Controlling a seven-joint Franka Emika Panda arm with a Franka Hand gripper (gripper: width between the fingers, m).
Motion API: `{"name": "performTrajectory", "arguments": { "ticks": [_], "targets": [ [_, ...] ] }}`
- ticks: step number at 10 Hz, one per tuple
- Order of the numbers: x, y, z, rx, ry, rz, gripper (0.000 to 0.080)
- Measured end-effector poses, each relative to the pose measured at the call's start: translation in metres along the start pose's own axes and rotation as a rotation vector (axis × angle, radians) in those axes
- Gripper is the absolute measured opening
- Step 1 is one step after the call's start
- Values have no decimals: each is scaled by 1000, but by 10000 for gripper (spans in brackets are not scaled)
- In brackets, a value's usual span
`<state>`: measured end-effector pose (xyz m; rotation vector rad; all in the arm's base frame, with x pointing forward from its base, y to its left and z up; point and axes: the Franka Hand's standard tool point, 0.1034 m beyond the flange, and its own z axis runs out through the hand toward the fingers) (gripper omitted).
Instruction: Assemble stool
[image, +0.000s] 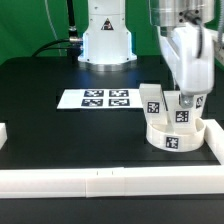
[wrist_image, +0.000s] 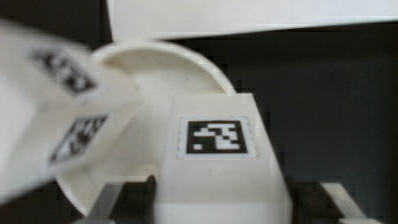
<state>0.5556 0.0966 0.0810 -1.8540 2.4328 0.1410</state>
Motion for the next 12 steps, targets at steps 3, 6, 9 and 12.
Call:
{"name": "performTrajectory", "arguments": {
  "ticks": [3,6,9,12],
  "targets": [
    [-7,0,1,91,-52,277,335],
    [-12,2,3,80,-83,344,335],
    [-12,3,1,82,-89,318,399],
    [-19,3,-28,103,-136,290,627]
  ]
}}
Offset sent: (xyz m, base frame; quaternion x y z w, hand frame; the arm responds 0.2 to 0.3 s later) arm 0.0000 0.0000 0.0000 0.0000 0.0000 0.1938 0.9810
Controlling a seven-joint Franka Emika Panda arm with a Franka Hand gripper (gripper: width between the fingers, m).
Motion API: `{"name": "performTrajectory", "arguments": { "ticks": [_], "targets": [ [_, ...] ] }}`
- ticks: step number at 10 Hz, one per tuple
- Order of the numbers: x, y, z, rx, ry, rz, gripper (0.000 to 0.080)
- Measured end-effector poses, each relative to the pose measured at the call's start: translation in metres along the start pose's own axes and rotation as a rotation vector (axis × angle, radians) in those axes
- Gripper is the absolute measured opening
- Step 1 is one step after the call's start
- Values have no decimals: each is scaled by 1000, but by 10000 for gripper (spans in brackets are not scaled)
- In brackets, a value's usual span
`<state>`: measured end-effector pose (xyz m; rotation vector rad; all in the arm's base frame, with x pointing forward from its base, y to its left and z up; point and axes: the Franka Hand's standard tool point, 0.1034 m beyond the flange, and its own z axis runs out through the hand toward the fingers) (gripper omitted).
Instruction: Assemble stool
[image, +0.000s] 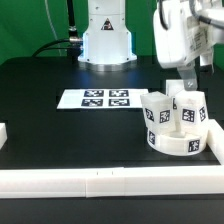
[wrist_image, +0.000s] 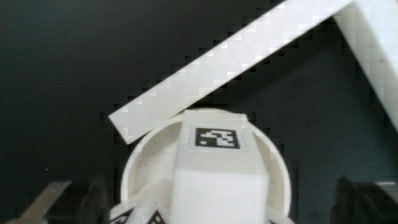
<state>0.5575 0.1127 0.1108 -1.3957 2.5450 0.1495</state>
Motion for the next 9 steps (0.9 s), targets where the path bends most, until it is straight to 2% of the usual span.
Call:
{"name": "performTrajectory", "arguments": {
  "ticks": [2,4,5,6,7,9],
  "targets": [
    [3,1,6,-5,10,-43,645],
    [3,1,6,-7,11,-260,649],
    [2,2,5,-35,35,-497,649],
    [-3,-3,0,-51,29,-662,649],
    [-8,-9,-3,-54,21,-772,649],
    [-6,-8,-1,-58,26,-908,649]
  ]
}}
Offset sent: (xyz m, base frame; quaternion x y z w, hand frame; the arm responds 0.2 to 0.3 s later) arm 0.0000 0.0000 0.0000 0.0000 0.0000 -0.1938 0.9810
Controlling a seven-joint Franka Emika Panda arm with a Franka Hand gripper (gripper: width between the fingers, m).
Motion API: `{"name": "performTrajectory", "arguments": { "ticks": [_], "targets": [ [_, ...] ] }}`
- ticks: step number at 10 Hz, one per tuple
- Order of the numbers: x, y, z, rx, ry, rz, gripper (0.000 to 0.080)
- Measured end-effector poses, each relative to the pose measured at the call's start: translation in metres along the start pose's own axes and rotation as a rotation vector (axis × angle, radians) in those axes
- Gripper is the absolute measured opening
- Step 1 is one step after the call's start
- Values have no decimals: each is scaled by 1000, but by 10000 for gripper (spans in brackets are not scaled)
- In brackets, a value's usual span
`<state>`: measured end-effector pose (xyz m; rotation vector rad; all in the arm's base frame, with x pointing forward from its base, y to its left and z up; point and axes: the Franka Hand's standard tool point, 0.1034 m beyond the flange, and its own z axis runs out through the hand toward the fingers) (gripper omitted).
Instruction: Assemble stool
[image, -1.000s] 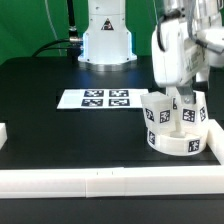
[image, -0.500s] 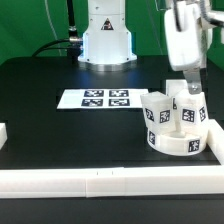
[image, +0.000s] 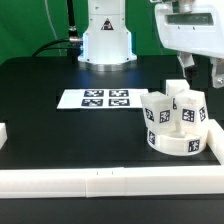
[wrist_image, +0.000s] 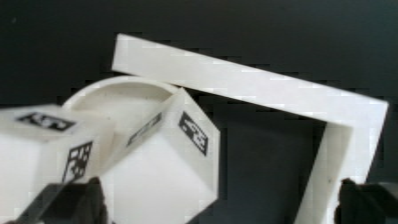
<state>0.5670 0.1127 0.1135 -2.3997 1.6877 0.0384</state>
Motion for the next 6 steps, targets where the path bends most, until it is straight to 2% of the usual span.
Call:
{"name": "performTrajectory", "arguments": {
  "ticks": [2,3,4,6],
  "targets": [
    [0,0,0,-1,1,-108,649],
    [0,1,0,-12,2,-231,649],
    [-4,2,-1,-61,0,-475,649],
    [-1,0,-4,-67,-8,-767,649]
  ]
}}
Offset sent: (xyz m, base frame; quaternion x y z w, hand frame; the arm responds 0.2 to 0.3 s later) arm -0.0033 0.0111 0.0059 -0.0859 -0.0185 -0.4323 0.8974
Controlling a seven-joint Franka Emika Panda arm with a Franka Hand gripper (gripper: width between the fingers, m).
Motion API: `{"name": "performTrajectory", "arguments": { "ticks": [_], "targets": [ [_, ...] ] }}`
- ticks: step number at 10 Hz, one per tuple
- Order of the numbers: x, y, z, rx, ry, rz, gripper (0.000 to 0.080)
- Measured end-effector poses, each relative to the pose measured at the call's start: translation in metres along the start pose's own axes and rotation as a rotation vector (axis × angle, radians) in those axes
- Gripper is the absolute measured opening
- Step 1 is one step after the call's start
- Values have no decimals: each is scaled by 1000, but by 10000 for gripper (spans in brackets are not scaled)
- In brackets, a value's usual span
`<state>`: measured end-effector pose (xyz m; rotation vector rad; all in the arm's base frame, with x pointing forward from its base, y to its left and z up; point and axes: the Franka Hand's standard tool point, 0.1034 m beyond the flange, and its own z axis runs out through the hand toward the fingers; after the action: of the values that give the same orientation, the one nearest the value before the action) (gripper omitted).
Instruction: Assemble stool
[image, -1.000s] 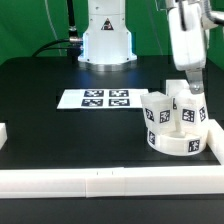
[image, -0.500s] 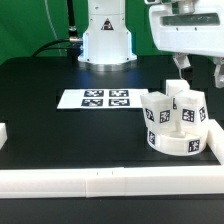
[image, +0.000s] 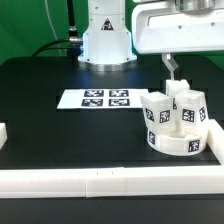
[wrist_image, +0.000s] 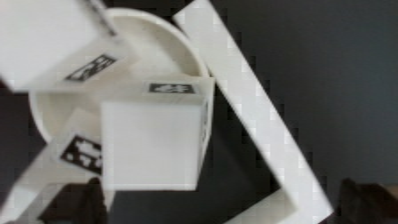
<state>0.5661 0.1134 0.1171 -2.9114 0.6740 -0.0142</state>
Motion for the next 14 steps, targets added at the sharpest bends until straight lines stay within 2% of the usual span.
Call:
{"name": "performTrajectory", "arguments": {
  "ticks": [4,6,10,11,13,14],
  "targets": [
    [2,5,1,-4,4,-339,649],
    [1,10,13,-26,-8,-609,649],
    [-2,12,31,-91,-30,-915,649],
    [-2,14,33,-101,-39,-990,649],
    [-3,18,35,-104,-35,-959,649],
    [-3,19,35,-105,-35,-958,521]
  ]
}}
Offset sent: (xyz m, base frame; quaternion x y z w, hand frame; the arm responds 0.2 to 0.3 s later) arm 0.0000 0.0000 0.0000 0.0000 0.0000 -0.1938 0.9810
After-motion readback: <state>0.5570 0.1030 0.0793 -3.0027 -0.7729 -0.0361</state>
